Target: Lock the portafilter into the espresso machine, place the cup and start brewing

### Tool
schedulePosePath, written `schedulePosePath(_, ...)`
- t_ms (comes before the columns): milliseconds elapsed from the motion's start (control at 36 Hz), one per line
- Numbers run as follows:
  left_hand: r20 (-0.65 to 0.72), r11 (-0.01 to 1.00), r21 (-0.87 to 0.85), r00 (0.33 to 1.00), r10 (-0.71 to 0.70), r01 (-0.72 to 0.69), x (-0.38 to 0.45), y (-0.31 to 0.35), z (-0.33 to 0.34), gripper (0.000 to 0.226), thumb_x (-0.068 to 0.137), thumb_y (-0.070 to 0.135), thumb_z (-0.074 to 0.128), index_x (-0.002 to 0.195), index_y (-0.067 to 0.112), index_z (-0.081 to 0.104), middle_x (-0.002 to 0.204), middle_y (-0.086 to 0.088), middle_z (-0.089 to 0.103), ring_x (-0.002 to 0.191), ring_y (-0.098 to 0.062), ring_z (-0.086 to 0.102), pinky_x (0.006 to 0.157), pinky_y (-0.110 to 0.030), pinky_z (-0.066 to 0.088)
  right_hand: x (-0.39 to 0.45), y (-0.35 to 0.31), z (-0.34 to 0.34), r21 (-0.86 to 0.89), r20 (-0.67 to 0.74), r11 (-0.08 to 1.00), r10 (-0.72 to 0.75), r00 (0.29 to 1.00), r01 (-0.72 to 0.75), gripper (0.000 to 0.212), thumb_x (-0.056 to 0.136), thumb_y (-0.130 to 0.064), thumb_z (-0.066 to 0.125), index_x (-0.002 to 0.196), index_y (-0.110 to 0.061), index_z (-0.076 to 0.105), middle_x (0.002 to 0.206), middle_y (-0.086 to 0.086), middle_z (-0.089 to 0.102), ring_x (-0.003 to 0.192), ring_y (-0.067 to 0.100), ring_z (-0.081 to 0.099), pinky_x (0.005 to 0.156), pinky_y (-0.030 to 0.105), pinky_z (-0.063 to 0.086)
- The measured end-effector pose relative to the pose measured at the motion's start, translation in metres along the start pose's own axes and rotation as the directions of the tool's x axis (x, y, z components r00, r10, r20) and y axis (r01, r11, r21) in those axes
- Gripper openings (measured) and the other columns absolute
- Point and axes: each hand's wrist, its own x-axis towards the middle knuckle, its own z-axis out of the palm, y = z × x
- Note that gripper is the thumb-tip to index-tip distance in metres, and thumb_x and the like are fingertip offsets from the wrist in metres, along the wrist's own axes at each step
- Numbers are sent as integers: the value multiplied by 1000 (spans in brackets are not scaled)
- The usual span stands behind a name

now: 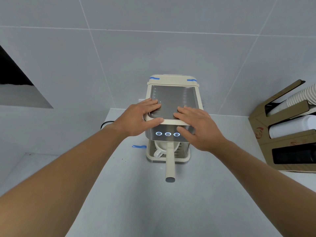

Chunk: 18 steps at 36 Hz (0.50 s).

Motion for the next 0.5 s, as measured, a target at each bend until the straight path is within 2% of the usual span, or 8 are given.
schedulePosePath(83, 11, 1000, 1, 1000, -7, 7, 0, 1, -1, 62, 87, 42, 68, 143, 25, 49, 156, 7, 39, 147, -5, 24, 122, -30, 18, 0, -4, -4, 4, -16, 1000, -27, 1000, 27, 34, 92, -28, 58, 123, -17, 62, 124, -2, 62, 111, 18, 54, 96, 30, 37)
schedulePosePath(194, 31, 999, 35, 999, -17, 16, -1, 3, -3, 63, 87, 45, 67, 144, 26, 48, 157, 7, 38, 148, -5, 23, 122, -29, 17, -2, -6, -7, 22, 11, 1000, -4, 1000, 4, 40, 93, -28, 57, 131, -15, 60, 136, 1, 60, 125, 19, 50, 104, 33, 34)
schedulePosePath(278, 55, 997, 66, 998, -28, 25, -2, 9, -5, 62, 89, 44, 64, 145, 24, 46, 158, 7, 36, 149, -7, 23, 121, -27, 16, -2, -8, -12, 26, 61, 999, 29, 998, -30, 41, 95, -30, 55, 134, -15, 56, 137, 0, 58, 126, 19, 49, 110, 40, 36)
schedulePosePath(361, 83, 995, 100, 996, -35, 27, -4, 19, -9, 59, 92, 42, 61, 145, 21, 46, 155, 4, 41, 146, -12, 30, 112, -20, 18, -2, -14, -19, 19, 103, 998, 65, 993, -67, 45, 97, -27, 56, 140, -14, 52, 148, 3, 52, 140, 21, 41, 113, 27, 22)
schedulePosePath(444, 112, 993, 110, 992, -63, 50, -5, 30, -13, 53, 93, 40, 60, 140, 17, 52, 148, -2, 50, 138, -20, 41, 109, -27, 30, -1, -21, -27, 12, 144, 996, 83, 986, -86, 44, 97, -24, 56, 139, -10, 53, 149, 5, 50, 142, 23, 39, 112, 25, 24)
schedulePosePath(500, 125, 990, 125, 989, -78, 62, -6, 35, -15, 45, 92, 38, 61, 128, 12, 60, 135, -9, 58, 127, -25, 50, 105, -35, 38, 2, -23, -34, -8, 157, 996, 87, 984, -87, 35, 96, -20, 56, 128, -9, 60, 139, 6, 59, 133, 26, 48, 104, 31, 35)
